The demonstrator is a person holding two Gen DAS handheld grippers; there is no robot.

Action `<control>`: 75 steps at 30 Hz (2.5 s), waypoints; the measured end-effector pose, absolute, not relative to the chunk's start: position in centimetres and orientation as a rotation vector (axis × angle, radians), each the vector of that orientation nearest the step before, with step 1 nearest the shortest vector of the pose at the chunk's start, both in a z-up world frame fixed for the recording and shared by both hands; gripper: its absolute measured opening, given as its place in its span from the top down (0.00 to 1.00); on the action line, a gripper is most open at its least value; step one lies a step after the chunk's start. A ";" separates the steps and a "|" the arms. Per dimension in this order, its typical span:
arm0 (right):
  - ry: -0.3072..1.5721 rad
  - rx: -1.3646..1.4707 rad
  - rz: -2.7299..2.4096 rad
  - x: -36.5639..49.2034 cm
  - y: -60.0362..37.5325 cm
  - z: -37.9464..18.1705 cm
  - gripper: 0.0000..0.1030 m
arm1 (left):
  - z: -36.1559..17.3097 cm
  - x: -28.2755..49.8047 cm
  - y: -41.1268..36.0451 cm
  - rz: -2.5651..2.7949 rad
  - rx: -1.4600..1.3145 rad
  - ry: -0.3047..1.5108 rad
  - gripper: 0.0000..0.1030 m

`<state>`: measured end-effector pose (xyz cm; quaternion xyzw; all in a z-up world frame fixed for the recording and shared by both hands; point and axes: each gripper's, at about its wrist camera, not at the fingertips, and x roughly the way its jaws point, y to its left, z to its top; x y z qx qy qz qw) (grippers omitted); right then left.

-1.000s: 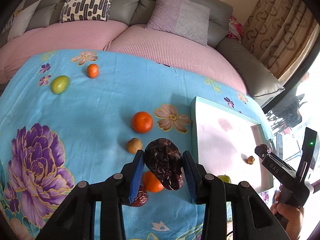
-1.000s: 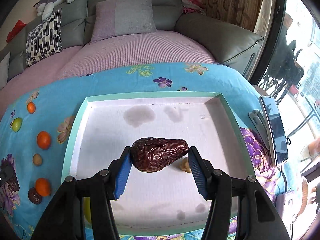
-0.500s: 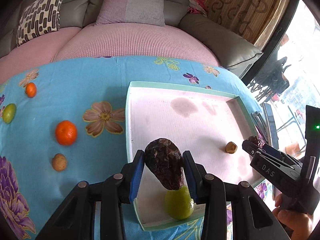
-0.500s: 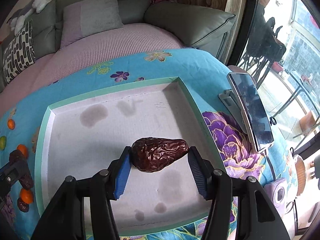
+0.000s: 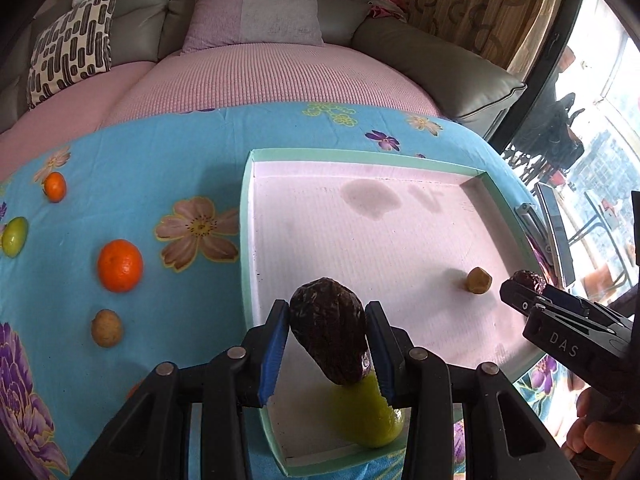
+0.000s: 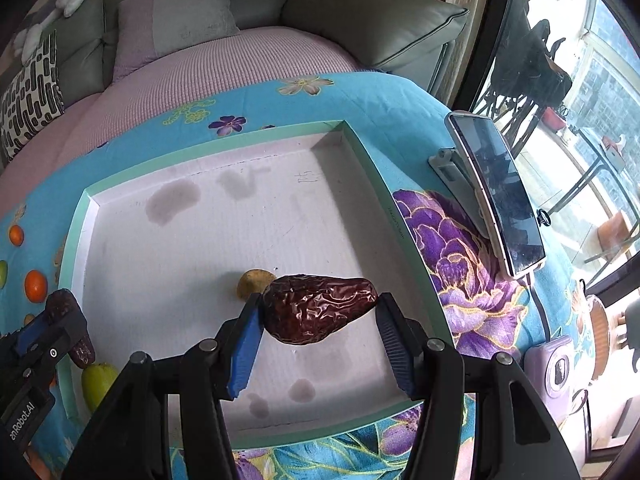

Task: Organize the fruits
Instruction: 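Carry both dates over the white tray and open both tools to drop them, then move both open tools back toward the remaining fruits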

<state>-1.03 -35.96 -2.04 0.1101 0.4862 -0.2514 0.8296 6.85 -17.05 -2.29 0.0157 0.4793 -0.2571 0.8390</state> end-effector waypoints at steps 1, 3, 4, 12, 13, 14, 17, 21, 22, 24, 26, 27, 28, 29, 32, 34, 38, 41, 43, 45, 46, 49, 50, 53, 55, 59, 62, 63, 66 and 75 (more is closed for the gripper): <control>1.035 0.234 -0.533 -1.0 -36.0 -2.1 0.43 | -2.4 6.9 -17.0 -0.542 0.034 1.016 0.60; 1.035 0.233 -0.531 -1.0 -35.9 -2.1 0.43 | -2.6 6.9 -17.0 -0.537 0.036 1.020 0.60; 1.035 0.232 -0.529 -1.0 -35.9 -2.0 0.43 | -2.7 7.0 -17.0 -0.535 0.037 1.022 0.60; 1.084 0.224 -0.522 -0.6 -35.7 -3.1 0.43 | -3.3 7.1 -17.1 -0.520 0.051 1.038 0.60; 1.095 0.221 -0.518 -0.5 -35.6 -3.3 0.43 | -3.3 7.2 -17.0 -0.519 0.050 1.038 0.60; 1.104 0.216 -0.515 -0.4 -35.5 -3.5 0.43 | -3.3 7.2 -17.0 -0.520 0.051 1.039 0.60; 1.125 0.203 -0.507 -0.1 -35.1 -4.0 0.43 | -3.3 7.1 -17.1 -0.519 0.054 1.038 0.60; 1.147 0.189 -0.501 0.3 -34.8 -4.5 0.43 | -3.3 7.1 -17.1 -0.520 0.055 1.040 0.60; 1.149 0.185 -0.501 0.3 -34.7 -4.6 0.43 | -3.3 7.1 -17.2 -0.520 0.055 1.041 0.60; 1.149 0.181 -0.501 0.3 -34.6 -4.6 0.43 | -3.3 7.1 -17.2 -0.519 0.055 1.043 0.60; 1.150 0.179 -0.501 0.4 -34.5 -4.6 0.43 | -3.3 7.1 -17.1 -0.519 0.057 1.047 0.59; 1.150 0.179 -0.501 0.4 -34.5 -4.6 0.43 | -3.2 7.2 -17.1 -0.518 0.058 1.050 0.59; 1.150 0.180 -0.501 0.5 -34.5 -4.6 0.43 | -3.2 7.2 -17.0 -0.518 0.056 1.054 0.59; 1.150 0.181 -0.501 0.5 -34.5 -4.6 0.43 | -3.2 7.2 -16.9 -0.518 0.052 1.059 0.59; 1.147 0.184 -0.503 0.4 -34.5 -4.6 0.43 | -2.9 7.2 -16.6 -0.523 0.041 1.069 0.58; 1.147 0.179 -0.509 0.4 -34.7 -4.6 0.39 | -2.5 7.0 -16.6 -0.533 0.035 1.069 0.58; 1.149 0.180 -0.508 0.4 -34.7 -4.7 0.34 | -1.6 6.7 -16.6 -0.548 0.028 1.059 0.56; 1.146 0.176 -0.504 0.5 -34.7 -4.7 0.33 | -1.0 6.6 -16.2 -0.532 0.029 1.054 0.42; 1.148 0.179 -0.503 0.5 -34.8 -4.8 0.23 | -0.7 6.8 -15.6 -0.501 0.023 1.045 0.35; 1.147 0.185 -0.497 0.5 -34.8 -4.9 0.20 | -0.6 7.2 -14.6 -0.454 0.009 1.042 0.25; 1.147 0.189 -0.494 0.5 -34.8 -4.9 0.20 | -0.5 7.4 -14.0 -0.427 0.001 1.037 0.22; 1.143 0.192 -0.487 0.5 -34.8 -5.0 0.20 | -0.5 8.1 -12.0 -0.340 -0.023 1.023 0.06; 1.142 0.191 -0.486 0.5 -34.8 -5.0 0.20 | -0.6 8.3 -11.3 -0.308 -0.029 1.020 0.00; 1.131 0.203 -0.477 0.4 -34.9 -4.9 0.20 | -1.6 9.2 -9.2 -0.207 -0.040 1.034 0.00; 1.116 0.215 -0.469 0.5 -34.9 -4.7 0.20 | -2.6 9.6 -7.6 -0.145 -0.058 1.063 0.00; 1.087 0.222 -0.461 0.4 -34.7 -4.2 0.20 | -3.4 9.8 -5.0 -0.076 -0.084 1.082 0.00; 1.063 0.240 -0.454 0.5 -34.6 -3.9 0.19 | -3.1 9.9 -4.0 -0.057 -0.064 1.065 0.00; 1.055 0.248 -0.454 0.5 -34.6 -3.7 0.19 | -3.0 9.9 -3.8 -0.054 -0.056 1.058 0.00; 1.028 0.269 -0.445 0.4 -34.4 -3.3 0.19 | -2.4 9.8 -2.8 -0.055 -0.031 1.033 0.00; 0.972 0.338 -0.346 1.2 -32.8 -2.4 0.19 | -0.4 9.0 0.8 0.003 0.021 0.957 0.00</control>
